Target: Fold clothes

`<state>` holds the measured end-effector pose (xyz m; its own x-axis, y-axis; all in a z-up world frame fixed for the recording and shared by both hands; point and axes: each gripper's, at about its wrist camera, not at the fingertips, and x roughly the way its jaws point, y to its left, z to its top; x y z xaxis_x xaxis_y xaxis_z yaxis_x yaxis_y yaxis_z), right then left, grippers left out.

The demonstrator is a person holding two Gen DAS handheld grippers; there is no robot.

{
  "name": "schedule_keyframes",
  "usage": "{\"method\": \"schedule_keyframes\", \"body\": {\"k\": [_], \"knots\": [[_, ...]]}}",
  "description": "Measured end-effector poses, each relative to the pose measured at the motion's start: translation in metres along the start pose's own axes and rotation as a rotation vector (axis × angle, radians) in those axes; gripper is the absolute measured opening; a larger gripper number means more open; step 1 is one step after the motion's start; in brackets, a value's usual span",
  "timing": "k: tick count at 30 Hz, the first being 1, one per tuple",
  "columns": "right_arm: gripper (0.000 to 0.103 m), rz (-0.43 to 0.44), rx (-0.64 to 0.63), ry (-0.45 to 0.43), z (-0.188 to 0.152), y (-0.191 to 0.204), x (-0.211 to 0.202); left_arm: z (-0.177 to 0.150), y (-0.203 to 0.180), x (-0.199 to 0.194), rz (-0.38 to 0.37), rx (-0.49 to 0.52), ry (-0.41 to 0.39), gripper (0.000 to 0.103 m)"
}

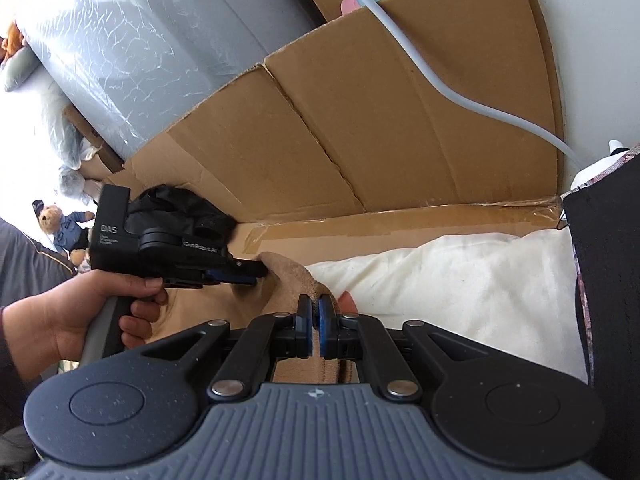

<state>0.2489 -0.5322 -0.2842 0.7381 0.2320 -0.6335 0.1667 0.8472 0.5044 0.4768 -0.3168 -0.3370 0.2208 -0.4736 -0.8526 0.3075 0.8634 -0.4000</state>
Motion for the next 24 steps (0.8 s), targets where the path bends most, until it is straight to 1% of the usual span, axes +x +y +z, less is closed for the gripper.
{"method": "schedule_keyframes", "body": {"k": [5,10,15,19,24], "knots": [[0.003,0.005,-0.005,0.003,0.002,0.005,-0.002,0.002,-0.006,0.004,0.016,0.007,-0.013,0.019],[0.003,-0.006,-0.016,0.012,0.002,0.006,-0.001,0.002,-0.006,-0.005,-0.006,0.033,-0.018,0.019],[0.003,-0.010,0.006,0.010,0.003,0.004,0.002,0.006,-0.005,-0.020,-0.040,0.021,-0.027,0.019],[0.003,-0.010,0.017,0.005,0.005,0.004,0.002,0.005,-0.009,-0.024,-0.049,0.034,-0.028,0.019],[0.003,-0.012,0.010,0.001,0.007,0.006,0.002,0.003,-0.007,-0.023,-0.043,0.031,-0.030,0.019]]}}
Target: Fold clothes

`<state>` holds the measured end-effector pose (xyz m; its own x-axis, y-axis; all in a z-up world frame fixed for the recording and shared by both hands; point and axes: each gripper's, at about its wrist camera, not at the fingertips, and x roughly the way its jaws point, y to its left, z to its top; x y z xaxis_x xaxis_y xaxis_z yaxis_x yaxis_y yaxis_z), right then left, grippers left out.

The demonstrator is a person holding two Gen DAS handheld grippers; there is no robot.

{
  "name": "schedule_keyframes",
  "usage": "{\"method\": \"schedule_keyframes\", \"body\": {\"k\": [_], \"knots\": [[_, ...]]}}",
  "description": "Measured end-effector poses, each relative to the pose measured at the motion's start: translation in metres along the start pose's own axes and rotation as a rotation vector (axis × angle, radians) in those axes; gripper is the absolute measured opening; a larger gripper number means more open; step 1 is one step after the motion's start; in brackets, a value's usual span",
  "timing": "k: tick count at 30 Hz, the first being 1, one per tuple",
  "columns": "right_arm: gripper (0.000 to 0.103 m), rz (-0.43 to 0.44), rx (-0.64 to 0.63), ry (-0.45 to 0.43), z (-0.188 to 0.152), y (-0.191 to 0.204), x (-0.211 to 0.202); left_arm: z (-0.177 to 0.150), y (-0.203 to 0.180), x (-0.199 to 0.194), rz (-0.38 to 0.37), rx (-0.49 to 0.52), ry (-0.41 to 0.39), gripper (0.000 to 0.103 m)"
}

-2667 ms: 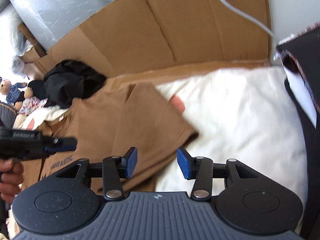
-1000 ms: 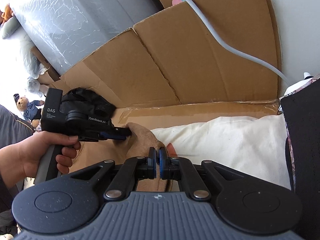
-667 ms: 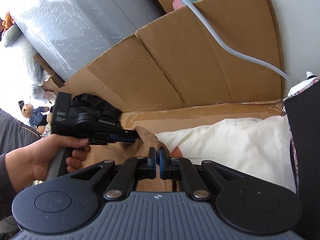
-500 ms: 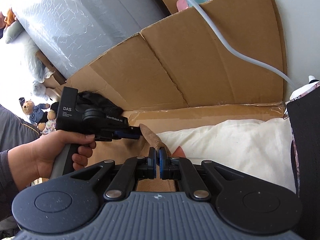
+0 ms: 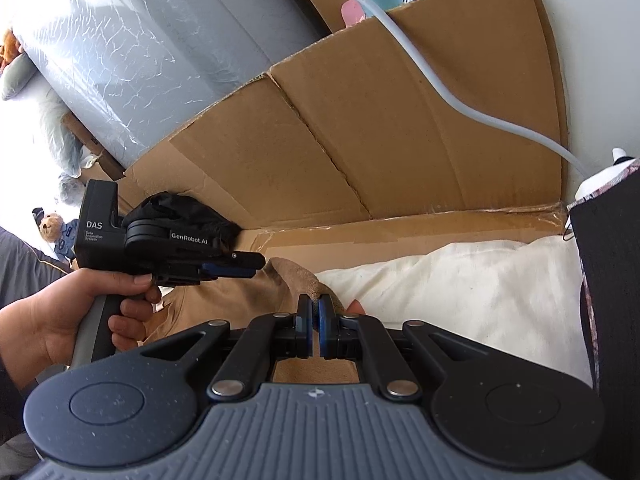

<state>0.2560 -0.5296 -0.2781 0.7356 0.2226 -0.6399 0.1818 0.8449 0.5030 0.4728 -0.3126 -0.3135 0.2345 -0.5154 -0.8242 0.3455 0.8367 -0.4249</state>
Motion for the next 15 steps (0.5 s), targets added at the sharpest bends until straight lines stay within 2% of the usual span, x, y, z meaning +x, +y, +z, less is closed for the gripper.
{"method": "schedule_keyframes", "body": {"k": [15], "knots": [[0.003,0.009,0.000,0.007,-0.001,0.001,0.004,0.002,0.008,-0.009,-0.014,-0.001,-0.002,0.019]]}}
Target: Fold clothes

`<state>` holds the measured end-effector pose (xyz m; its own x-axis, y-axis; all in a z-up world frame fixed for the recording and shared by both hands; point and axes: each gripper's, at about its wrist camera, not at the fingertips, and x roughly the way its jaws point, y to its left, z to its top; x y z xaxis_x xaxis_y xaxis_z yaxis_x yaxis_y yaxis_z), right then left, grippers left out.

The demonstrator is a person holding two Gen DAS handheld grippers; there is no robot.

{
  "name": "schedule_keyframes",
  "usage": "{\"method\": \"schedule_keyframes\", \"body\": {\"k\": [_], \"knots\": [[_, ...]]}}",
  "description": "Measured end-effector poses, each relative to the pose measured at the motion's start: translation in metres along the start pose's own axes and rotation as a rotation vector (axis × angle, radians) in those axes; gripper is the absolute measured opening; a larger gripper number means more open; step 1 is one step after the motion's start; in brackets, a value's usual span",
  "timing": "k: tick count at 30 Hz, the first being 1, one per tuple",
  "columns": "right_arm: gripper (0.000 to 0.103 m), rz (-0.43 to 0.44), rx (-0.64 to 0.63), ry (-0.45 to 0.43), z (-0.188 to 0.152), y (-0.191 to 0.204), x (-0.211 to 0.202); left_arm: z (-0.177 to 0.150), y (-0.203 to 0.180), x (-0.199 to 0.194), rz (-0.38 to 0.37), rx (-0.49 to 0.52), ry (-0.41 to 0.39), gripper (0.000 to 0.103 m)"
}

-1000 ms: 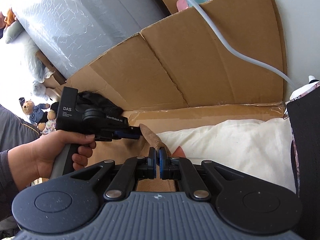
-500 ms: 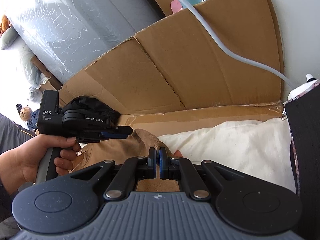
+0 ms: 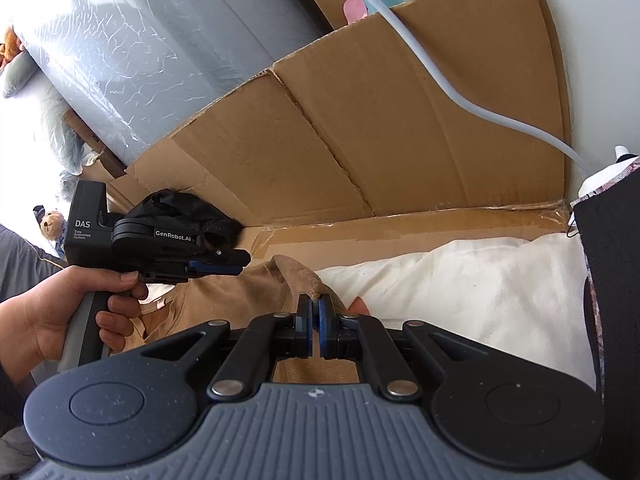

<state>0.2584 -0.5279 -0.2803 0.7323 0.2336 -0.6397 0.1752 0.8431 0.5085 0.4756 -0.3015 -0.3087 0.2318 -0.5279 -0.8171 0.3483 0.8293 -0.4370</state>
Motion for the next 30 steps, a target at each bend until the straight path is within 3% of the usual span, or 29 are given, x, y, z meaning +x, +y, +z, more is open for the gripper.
{"method": "schedule_keyframes", "body": {"k": [10,20,25,30], "knots": [[0.003,0.026,0.000,0.012,-0.002,0.005,0.001,-0.004,0.012,0.029,0.034,-0.043,0.020,0.017],[0.003,0.116,-0.035,0.066,-0.006,0.028,0.011,-0.004,0.022,0.050,0.044,-0.052,0.009,0.014],[0.003,0.156,-0.051,0.106,-0.010,0.047,0.024,-0.004,0.026,0.049,0.023,-0.077,-0.020,0.014],[0.003,0.183,-0.071,0.132,-0.015,0.077,0.038,-0.011,0.027,0.035,-0.030,-0.064,0.004,0.015]]}}
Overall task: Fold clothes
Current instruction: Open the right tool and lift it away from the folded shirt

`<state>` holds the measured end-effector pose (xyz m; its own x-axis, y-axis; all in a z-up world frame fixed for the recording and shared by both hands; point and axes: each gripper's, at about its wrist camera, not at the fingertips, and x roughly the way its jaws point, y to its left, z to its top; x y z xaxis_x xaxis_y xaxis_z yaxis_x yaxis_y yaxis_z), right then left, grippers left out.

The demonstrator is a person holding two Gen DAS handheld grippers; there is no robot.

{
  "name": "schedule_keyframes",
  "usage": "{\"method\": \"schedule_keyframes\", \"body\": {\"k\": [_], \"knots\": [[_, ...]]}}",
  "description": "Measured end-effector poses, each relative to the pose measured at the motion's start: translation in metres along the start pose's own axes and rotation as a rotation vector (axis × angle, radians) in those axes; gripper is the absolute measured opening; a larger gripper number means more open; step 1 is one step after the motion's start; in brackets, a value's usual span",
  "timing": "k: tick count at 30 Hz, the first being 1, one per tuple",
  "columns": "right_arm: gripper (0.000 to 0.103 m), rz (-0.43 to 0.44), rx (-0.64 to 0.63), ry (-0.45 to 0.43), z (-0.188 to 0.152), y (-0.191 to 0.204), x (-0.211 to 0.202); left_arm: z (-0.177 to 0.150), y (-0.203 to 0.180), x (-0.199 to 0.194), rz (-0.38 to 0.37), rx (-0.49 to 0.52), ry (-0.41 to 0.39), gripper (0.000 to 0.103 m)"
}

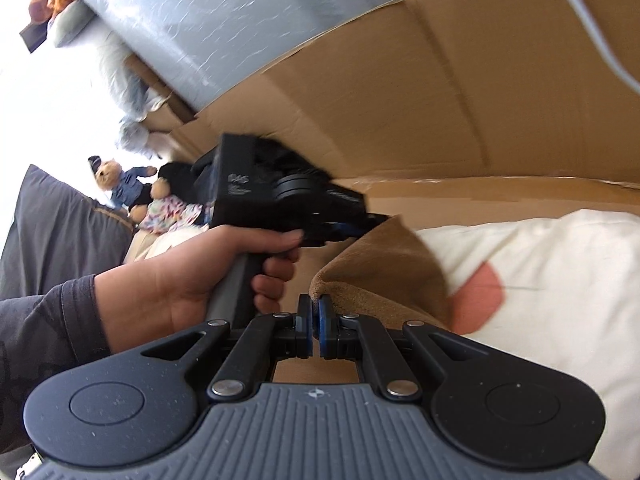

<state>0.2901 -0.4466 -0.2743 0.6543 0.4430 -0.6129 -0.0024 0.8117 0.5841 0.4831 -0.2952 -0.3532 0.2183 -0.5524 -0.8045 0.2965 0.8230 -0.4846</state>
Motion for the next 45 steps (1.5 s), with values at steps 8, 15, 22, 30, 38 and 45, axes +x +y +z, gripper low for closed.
{"method": "schedule_keyframes", "body": {"k": [8,15,22,30,38,45], "knots": [[0.003,0.004,0.022,-0.021,0.006,0.036,0.026,-0.002,0.039,-0.068,-0.051,-0.037,-0.036,0.016],[0.004,-0.047,-0.011,0.018,-0.004,0.073,0.078,-0.007,0.087,-0.118,-0.046,-0.080,-0.063,0.020],[0.053,-0.087,-0.031,0.087,-0.029,0.089,0.108,-0.019,0.124,-0.137,-0.039,-0.091,-0.074,0.029],[0.061,-0.150,-0.008,0.061,-0.042,0.067,0.074,-0.038,0.120,-0.115,-0.052,-0.059,-0.072,0.048],[0.064,-0.229,-0.009,0.048,-0.050,0.033,0.045,-0.050,0.099,-0.093,-0.039,0.050,-0.076,0.049],[0.065,-0.322,-0.050,0.060,-0.063,0.002,0.020,-0.056,0.095,-0.080,0.007,0.065,-0.059,0.014]]}}
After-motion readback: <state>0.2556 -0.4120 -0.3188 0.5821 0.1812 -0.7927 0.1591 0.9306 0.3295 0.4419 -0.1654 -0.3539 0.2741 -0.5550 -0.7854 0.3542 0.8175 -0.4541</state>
